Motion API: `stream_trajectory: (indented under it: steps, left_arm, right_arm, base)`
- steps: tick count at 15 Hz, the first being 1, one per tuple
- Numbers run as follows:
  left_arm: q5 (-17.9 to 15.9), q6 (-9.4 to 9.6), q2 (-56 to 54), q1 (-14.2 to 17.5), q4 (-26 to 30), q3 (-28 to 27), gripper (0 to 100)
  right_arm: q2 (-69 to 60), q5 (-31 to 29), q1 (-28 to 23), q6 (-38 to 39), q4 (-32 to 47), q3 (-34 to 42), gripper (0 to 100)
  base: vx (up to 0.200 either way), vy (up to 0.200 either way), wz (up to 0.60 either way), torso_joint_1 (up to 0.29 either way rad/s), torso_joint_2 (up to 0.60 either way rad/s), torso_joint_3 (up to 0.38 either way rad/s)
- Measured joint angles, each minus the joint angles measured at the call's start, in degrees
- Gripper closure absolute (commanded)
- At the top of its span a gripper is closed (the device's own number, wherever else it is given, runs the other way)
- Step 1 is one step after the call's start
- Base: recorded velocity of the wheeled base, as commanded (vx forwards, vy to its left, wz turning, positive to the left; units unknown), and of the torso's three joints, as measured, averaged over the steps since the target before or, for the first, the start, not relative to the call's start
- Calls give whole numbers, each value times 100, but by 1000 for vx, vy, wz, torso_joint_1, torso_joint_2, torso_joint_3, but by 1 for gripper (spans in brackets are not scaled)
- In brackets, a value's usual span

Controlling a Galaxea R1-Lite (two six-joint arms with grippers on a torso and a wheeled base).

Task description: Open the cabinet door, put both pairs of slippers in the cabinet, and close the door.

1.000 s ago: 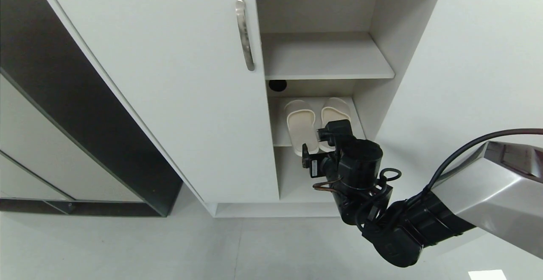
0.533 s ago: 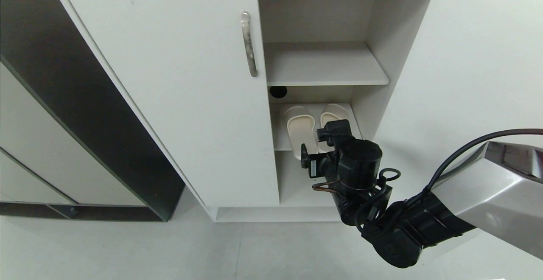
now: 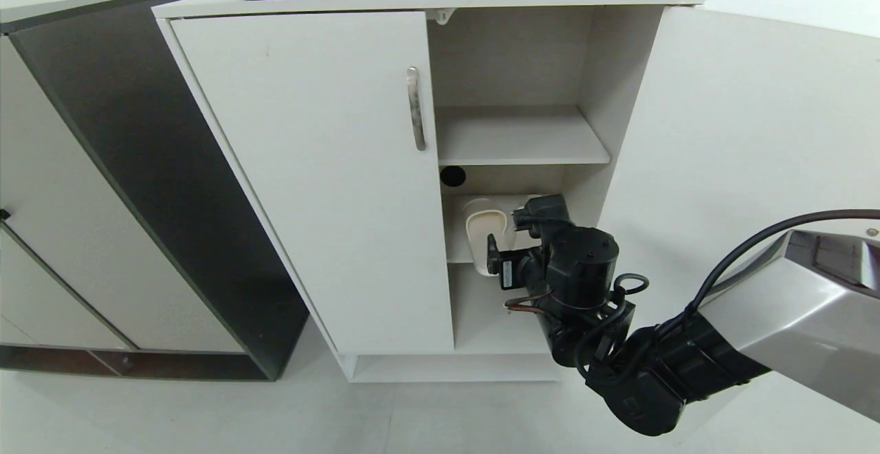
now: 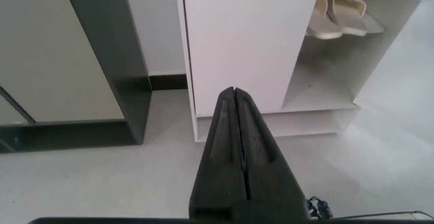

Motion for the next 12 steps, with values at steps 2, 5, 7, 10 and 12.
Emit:
stream_trajectory:
  steps: [2, 5, 7, 10, 12]
  left_arm:
    - [0, 2, 0, 0, -2, 0, 100]
    - [0, 66, 0, 0, -2, 0, 100]
    - [0, 68, 0, 0, -2, 0, 100]
    - [0, 49, 0, 0, 0, 0, 100]
    - [0, 46, 0, 0, 0, 0, 100]
  right_arm:
    - [2, 0, 0, -2, 0, 0, 0]
    - [-7, 11, -5, 0, 20, 27, 0]
    - [-102, 49, -2, 4, 189, 157, 0]
    - [-273, 194, 24, 6, 252, 341, 0]
    - [-315, 241, 46, 6, 252, 389, 0]
  base:
    - [0, 0, 0, 2, 2, 200]
    - [0, 0, 0, -5, 2, 152]
    - [0, 0, 0, 0, 0, 0]
    - [0, 0, 0, 0, 0, 0]
    - [0, 100, 0, -1, 1, 4]
